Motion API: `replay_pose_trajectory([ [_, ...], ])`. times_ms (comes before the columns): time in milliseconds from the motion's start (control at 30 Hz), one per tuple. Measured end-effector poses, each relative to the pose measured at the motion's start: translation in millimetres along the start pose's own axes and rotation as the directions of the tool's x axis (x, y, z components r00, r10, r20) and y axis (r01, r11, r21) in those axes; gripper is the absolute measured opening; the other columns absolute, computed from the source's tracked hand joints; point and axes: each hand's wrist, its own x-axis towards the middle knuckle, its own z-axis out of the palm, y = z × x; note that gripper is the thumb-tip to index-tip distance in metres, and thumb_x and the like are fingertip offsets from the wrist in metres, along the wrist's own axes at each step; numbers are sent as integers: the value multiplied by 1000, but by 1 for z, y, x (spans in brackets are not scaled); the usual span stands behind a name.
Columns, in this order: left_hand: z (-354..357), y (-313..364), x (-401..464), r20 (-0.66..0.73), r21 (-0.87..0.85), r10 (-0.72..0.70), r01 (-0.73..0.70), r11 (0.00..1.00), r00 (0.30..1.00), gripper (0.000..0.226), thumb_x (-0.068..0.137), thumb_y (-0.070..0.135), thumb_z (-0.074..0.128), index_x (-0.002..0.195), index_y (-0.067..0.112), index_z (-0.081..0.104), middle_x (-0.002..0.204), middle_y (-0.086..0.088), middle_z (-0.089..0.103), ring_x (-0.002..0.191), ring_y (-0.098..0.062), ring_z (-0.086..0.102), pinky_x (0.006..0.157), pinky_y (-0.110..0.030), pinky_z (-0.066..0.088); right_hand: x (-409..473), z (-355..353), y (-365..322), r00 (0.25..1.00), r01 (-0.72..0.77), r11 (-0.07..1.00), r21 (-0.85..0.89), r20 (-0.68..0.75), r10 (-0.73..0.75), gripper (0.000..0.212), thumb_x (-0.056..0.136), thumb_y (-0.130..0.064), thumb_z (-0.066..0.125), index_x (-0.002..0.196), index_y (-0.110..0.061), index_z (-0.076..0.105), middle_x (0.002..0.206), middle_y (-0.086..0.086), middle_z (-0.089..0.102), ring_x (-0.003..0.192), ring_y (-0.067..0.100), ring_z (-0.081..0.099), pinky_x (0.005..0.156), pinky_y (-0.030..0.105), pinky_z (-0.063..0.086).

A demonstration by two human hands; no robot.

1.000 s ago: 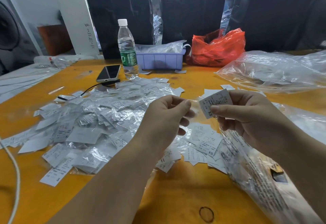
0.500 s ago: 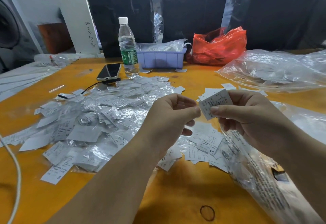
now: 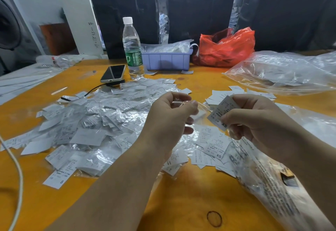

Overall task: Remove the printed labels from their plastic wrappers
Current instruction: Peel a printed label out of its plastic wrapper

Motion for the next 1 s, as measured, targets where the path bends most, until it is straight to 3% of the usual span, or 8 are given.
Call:
replay_pose_trajectory([
  [200,6,-2,-4,50,52,8,-11,999,999,14,89,17,69,101,14,63,94,-13,67,57,-5,61,52,-25,54,0,2,2,997,74,996,-56,-10,-74,14,77,8,68,73,-5,72,58,7,55,49,12,45,45,22,39],
  [467,4,1,-4,144,-40,4,2,999,990,25,84,5,72,105,13,62,89,-10,67,61,-9,64,55,-28,55,0,2,2,977,99,989,-108,-180,-117,18,81,9,61,72,-3,70,56,5,57,48,13,47,43,22,40],
  [667,3,0,-4,129,-42,20,-15,999,991,38,78,-2,76,107,16,60,93,-9,72,66,-13,69,57,-27,55,-1,1,2,972,100,988,-116,-202,-122,20,83,5,62,71,-9,71,55,2,59,46,11,47,42,20,39],
  [867,2,0,-2,168,-77,2,11,997,986,35,79,-7,71,106,12,61,79,-3,70,63,-12,65,57,-27,54,-1,2,1,974,130,985,-116,-171,-149,23,83,3,63,73,-15,73,57,2,60,47,12,47,43,20,39],
  [1000,2,0,-1,218,-72,-39,56,996,975,18,84,-7,63,93,9,67,70,1,67,58,-12,62,55,-28,55,-1,2,1,971,137,983,-121,-179,-158,26,84,4,63,71,-16,73,57,2,59,47,13,47,43,20,39],
])
